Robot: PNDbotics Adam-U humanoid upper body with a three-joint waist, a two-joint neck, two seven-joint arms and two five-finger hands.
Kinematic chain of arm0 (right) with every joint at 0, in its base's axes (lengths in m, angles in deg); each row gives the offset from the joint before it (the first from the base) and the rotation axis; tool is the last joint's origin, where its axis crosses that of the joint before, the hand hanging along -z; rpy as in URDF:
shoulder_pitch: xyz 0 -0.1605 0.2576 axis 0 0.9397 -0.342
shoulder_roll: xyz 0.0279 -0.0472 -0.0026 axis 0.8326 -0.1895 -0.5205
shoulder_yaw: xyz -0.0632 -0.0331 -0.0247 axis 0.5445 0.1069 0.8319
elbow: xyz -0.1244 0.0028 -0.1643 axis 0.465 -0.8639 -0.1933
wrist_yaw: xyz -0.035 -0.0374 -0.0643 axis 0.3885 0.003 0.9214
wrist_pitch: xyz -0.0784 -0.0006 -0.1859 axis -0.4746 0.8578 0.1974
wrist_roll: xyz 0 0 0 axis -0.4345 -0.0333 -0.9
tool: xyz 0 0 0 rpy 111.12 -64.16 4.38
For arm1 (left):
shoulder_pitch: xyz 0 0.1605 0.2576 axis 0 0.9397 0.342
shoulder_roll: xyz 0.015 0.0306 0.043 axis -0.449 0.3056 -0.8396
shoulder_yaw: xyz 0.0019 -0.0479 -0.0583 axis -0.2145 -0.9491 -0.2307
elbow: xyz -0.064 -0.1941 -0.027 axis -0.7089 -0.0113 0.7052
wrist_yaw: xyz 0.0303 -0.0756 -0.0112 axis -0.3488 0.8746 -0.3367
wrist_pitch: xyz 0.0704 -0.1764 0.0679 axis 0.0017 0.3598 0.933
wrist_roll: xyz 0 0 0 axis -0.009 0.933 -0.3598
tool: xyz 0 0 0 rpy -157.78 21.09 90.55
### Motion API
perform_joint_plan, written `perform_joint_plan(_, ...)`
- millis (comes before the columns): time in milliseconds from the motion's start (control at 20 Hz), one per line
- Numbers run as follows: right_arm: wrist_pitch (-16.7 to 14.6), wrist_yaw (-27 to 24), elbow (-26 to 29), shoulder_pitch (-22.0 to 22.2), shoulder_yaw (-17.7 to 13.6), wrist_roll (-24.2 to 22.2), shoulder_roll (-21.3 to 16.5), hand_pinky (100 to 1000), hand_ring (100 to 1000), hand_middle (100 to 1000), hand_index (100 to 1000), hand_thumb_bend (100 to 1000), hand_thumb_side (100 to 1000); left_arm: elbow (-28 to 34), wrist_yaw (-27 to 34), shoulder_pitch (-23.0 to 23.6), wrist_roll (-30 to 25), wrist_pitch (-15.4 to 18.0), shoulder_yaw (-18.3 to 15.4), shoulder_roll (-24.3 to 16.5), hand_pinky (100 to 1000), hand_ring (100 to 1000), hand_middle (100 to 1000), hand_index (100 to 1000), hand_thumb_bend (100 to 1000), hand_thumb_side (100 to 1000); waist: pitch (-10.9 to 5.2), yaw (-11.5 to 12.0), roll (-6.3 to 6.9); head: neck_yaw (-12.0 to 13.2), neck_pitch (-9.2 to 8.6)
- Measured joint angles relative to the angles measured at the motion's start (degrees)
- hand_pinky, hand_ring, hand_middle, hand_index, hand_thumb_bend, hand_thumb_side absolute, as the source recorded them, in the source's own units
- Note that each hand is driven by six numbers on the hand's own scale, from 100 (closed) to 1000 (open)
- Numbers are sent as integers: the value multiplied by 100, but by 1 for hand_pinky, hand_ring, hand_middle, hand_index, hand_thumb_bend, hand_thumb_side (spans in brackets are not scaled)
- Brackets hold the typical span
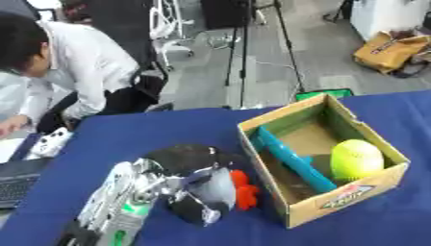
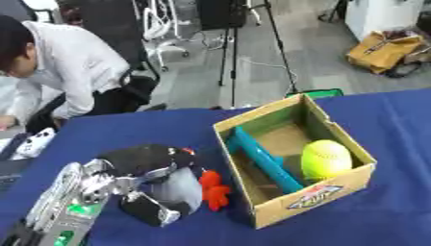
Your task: Pick up objects on the table and place them in the box.
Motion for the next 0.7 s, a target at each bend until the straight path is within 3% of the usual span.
perform_joint_plan(700, 5, 0, 0, 4, 1, 2, -13, 838, 827, 690, 697, 100, 745, -204, 199, -898, -1, -7, -2, 157, 100, 290, 532, 1000, 113, 147, -38, -10, 35, -20, 3)
